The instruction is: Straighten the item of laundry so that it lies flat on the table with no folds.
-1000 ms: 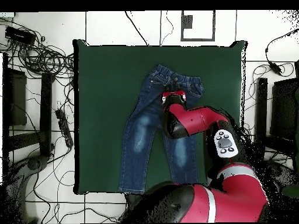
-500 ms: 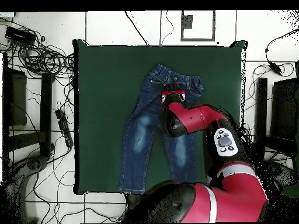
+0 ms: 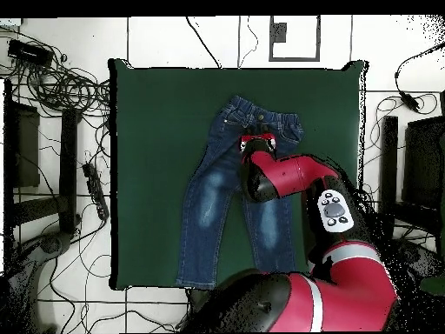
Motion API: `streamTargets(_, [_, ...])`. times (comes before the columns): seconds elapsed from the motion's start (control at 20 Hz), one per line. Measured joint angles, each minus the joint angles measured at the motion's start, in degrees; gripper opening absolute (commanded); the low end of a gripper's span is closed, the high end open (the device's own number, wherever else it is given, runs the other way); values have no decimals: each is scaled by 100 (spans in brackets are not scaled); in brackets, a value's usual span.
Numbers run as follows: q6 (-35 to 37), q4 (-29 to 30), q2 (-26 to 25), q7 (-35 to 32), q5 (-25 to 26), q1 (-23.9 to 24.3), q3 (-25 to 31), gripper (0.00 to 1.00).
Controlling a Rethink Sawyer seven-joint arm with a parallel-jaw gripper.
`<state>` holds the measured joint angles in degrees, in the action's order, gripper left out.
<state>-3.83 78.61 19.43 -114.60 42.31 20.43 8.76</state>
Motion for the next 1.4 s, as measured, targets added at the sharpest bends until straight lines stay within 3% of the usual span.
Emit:
streamTargets(0.7, [1,-24,-24,0,0,0,5,100])
streamTargets(0.75, [1,-34,-32,0,0,-1,5,0])
streamTargets(1.4, [22,-62,-41,0,0,-18,7,0])
